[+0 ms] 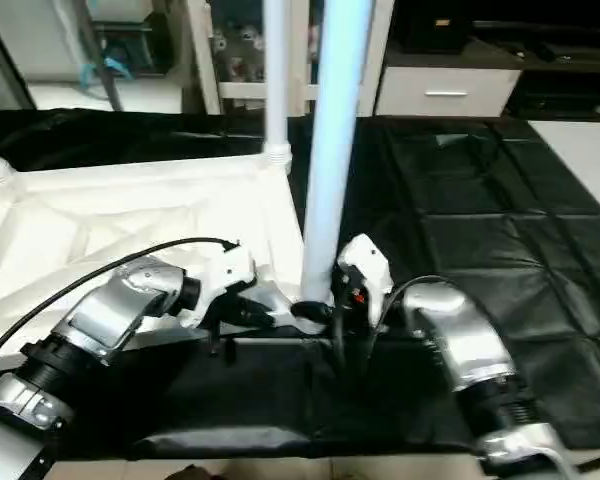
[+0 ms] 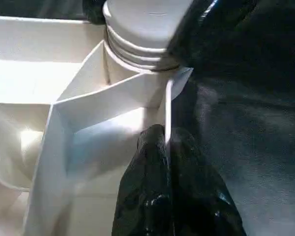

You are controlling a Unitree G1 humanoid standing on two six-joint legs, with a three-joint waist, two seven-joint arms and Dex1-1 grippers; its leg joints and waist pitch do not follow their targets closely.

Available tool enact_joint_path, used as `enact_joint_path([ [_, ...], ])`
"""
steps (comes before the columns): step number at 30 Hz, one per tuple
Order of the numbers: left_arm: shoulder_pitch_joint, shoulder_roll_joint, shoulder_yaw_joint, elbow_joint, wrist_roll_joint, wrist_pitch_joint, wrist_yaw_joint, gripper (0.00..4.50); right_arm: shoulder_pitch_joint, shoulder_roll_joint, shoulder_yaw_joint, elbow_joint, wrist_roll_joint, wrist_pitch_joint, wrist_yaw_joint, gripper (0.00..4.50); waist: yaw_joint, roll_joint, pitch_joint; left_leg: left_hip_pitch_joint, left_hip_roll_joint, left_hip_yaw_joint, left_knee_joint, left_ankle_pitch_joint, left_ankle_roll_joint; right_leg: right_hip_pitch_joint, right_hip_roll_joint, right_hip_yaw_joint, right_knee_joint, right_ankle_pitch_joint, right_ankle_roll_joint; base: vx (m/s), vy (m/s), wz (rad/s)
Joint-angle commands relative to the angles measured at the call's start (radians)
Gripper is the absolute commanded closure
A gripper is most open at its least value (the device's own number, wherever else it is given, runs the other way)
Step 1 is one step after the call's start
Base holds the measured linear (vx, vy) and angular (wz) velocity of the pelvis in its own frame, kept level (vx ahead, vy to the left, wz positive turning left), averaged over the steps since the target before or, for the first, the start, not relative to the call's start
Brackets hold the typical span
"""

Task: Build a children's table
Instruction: Rotate leg to tighten

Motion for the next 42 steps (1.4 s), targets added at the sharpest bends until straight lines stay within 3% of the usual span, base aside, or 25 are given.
enact_joint_path([
  [1,-0.015,-0.037,0.002,0.023,0.000,0.014,0.038,4.50,-0.010,0.047,-0.021,0.044,-0.032,0.011,-0.146,1.88,-0.007,-0.015,-0.058,0.009,0.050,-0.026,-0.078,-0.218,0.024,0.045,-0.062,0.041,-0.080,-0.311,-0.179,0.000,0.000,0.00],
  [3,-0.021,-0.045,0.006,0.035,0.004,0.016,0.057,4.50,-0.011,0.065,-0.028,0.050,-0.032,0.018,-0.177,1.88,-0.018,-0.011,-0.056,0.014,0.051,-0.028,-0.080,-0.258,0.010,0.040,-0.062,0.042,-0.087,-0.357,-0.166,0.000,0.000,0.00],
  [5,-0.064,-0.107,0.038,0.112,0.021,0.038,0.186,4.50,-0.042,0.166,-0.061,0.108,-0.058,0.002,-0.373,1.88,-0.030,-0.012,-0.054,0.014,0.049,-0.027,-0.082,-0.286,-0.004,0.032,-0.060,0.044,-0.090,-0.376,-0.161,0.000,0.000,0.00],
  [7,-0.088,-0.138,0.054,0.153,0.024,0.046,0.243,4.50,-0.072,0.211,-0.078,0.159,-0.082,-0.014,-0.488,1.88,-0.038,-0.014,-0.056,0.008,0.046,-0.032,-0.083,-0.276,-0.015,0.039,-0.062,0.041,-0.088,-0.378,-0.155,0.000,0.000,0.00],
  [10,-0.144,-0.188,0.071,0.254,0.049,0.032,0.363,4.50,-0.162,0.294,-0.125,0.297,-0.113,-0.030,-0.742,1.88,-0.050,-0.004,-0.059,0.005,0.043,-0.035,-0.083,-0.270,-0.027,0.040,-0.061,0.041,-0.086,-0.350,-0.154,0.000,0.000,0.00],
  [12,-0.195,-0.228,0.088,0.346,0.066,0.003,0.450,4.50,-0.258,0.360,-0.181,0.432,-0.125,-0.058,-0.977,1.88,-0.056,-0.004,-0.064,0.012,0.040,-0.029,-0.079,-0.259,-0.022,0.033,-0.057,0.043,-0.085,-0.287,-0.177,0.000,0.000,0.00],
  [16,-0.217,-0.243,0.093,0.390,0.078,-0.014,0.484,4.50,-0.304,0.388,-0.188,0.498,-0.144,-0.096,-1.050,1.89,-0.048,-0.006,-0.069,0.012,0.041,-0.023,-0.073,-0.213,0.009,0.038,-0.059,0.043,-0.077,-0.181,-0.200,0.000,0.000,0.00],
  [17,-0.217,-0.242,0.096,0.392,0.080,-0.014,0.491,4.50,-0.324,0.402,-0.190,0.517,-0.145,-0.141,-1.051,1.89,-0.048,-0.016,-0.072,0.008,0.040,-0.021,-0.071,-0.178,0.024,0.043,-0.059,0.043,-0.069,-0.138,-0.212,0.000,0.000,0.00],
  [19,-0.218,-0.243,0.099,0.398,0.082,-0.017,0.493,4.50,-0.333,0.409,-0.196,0.528,-0.142,-0.162,-1.050,1.89,-0.043,-0.011,-0.072,0.007,0.040,-0.019,-0.069,-0.148,0.042,0.043,-0.060,0.043,-0.066,-0.101,-0.221,0.000,0.000,0.00],
  [20,-0.213,-0.237,0.101,0.394,0.082,-0.017,0.489,4.50,-0.340,0.417,-0.211,0.525,-0.122,-0.187,-1.018,1.89,-0.041,-0.017,-0.072,0.005,0.040,-0.018,-0.067,-0.121,0.062,0.047,-0.059,0.043,-0.063,-0.072,-0.226,0.000,0.000,0.00],
  [22,-0.217,-0.233,0.105,0.415,0.082,-0.032,0.489,4.50,-0.360,0.427,-0.226,0.539,-0.097,-0.241,-0.966,1.89,-0.037,-0.016,-0.072,0.004,0.041,-0.017,-0.067,-0.106,0.085,0.048,-0.061,0.042,-0.061,-0.068,-0.236,0.000,0.000,0.00],
  [24,-0.212,-0.224,0.101,0.412,0.083,-0.036,0.473,4.50,-0.345,0.424,-0.216,0.494,-0.087,-0.250,-0.905,1.19,-0.037,-0.015,-0.068,0.007,0.043,-0.017,-0.069,-0.141,0.085,0.047,-0.060,0.042,-0.066,-0.108,-0.237,0.000,0.000,0.00],
  [28,-0.191,-0.202,0.083,0.385,0.082,-0.054,0.413,4.50,-0.296,0.391,-0.193,0.399,-0.070,-0.234,-0.813,0.98,-0.034,-0.017,-0.067,0.008,0.047,-0.018,-0.071,-0.137,0.085,0.048,-0.059,0.043,-0.063,-0.093,-0.233,0.000,0.000,0.00],
  [30,-0.156,-0.173,0.054,0.322,0.077,-0.061,0.321,4.50,-0.224,0.329,-0.167,0.265,-0.047,-0.164,-0.696,0.77,-0.030,-0.008,-0.066,0.011,0.049,-0.018,-0.071,-0.143,0.087,0.048,-0.061,0.044,-0.064,-0.093,-0.236,0.000,0.000,0.00],
  [31,-0.156,-0.173,0.054,0.322,0.077,-0.061,0.321,4.50,-0.224,0.329,-0.167,0.265,-0.047,-0.164,-0.696,0.72,-0.030,-0.012,-0.064,0.010,0.049,-0.017,-0.072,-0.147,0.090,0.049,-0.058,0.044,-0.067,-0.096,-0.232,0.000,0.000,0.00],
  [35,-0.119,-0.131,0.014,0.251,0.070,-0.075,0.205,4.50,-0.153,0.245,-0.142,0.133,-0.014,-0.084,-0.529,0.39,-0.026,-0.008,-0.062,0.015,0.051,-0.017,-0.075,-0.188,0.069,0.046,-0.057,0.045,-0.072,-0.136,-0.230,0.000,0.000,0.00],
  [36,-0.106,-0.116,0.001,0.221,0.063,-0.062,0.165,4.50,-0.126,0.207,-0.124,0.080,0.008,-0.039,-0.458,0.30,-0.025,-0.006,-0.062,0.015,0.053,-0.018,-0.076,-0.194,0.062,0.046,-0.058,0.046,-0.072,-0.143,-0.227,0.000,0.000,0.00],
  [37,-0.077,-0.081,-0.024,0.155,0.040,-0.054,0.069,4.50,-0.068,0.112,-0.078,-0.031,0.056,0.055,-0.296,0.18,-0.017,-0.004,-0.061,0.017,0.056,-0.021,-0.077,-0.193,0.065,0.051,-0.056,0.046,-0.070,-0.137,-0.222,0.000,0.000,0.00],
  [40,-0.059,-0.055,-0.041,0.106,0.018,-0.055,-0.003,4.50,-0.027,0.030,-0.030,-0.097,0.067,0.090,-0.183,0.07,-0.012,-0.006,-0.059,0.017,0.057,-0.018,-0.079,-0.222,0.059,0.047,-0.056,0.047,-0.076,-0.171,-0.220,0.019,0.000,0.01],
  [42,-0.038,-0.009,-0.067,0.025,-0.020,-0.046,-0.118,4.50,0.035,-0.096,0.031,-0.176,0.082,0.115,-0.020,0.07,-0.010,-0.009,-0.056,0.018,0.058,-0.019,-0.081,-0.254,0.042,0.045,-0.059,0.049,-0.080,-0.232,-0.207,0.000,0.000,0.00],
])
